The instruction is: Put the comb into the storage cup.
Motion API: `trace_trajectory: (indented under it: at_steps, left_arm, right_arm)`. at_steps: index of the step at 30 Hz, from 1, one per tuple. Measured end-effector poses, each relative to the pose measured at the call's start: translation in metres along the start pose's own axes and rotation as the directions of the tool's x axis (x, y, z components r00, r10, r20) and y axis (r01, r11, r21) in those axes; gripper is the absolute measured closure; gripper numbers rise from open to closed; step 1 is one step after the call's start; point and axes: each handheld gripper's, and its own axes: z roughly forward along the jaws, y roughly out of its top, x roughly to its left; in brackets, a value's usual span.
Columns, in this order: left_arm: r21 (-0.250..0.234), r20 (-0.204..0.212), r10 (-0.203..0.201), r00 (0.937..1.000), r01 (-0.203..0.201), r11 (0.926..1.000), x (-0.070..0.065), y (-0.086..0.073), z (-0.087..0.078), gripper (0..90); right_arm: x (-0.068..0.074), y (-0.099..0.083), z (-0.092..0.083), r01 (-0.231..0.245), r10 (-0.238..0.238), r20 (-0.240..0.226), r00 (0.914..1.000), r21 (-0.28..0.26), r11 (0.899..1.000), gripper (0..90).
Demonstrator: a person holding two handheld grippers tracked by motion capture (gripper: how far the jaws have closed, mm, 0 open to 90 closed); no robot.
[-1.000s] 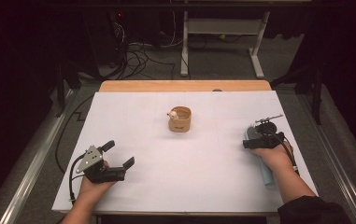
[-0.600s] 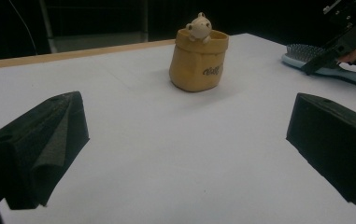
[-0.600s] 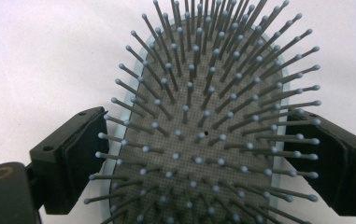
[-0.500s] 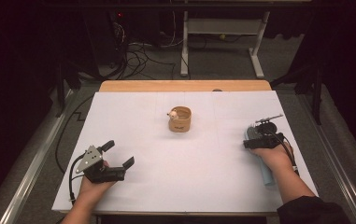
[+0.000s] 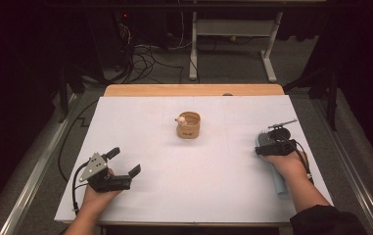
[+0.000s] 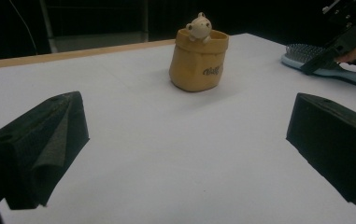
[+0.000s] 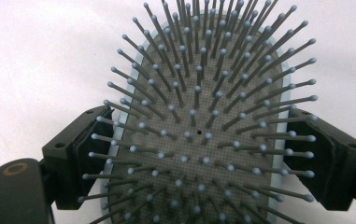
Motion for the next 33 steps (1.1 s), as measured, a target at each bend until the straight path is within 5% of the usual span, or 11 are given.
trace_trajectory:
  at_steps: [33]
  left_arm:
    - [-0.001,-0.002,0.002,1.0000,-0.002,1.0000,-0.0002,0.0001,-0.0002,0.1]
  right_arm:
    - [0.0027,0.0038,-0.0018,-0.015,0.015,0.011,0.9998,0.028,0.999,20.2]
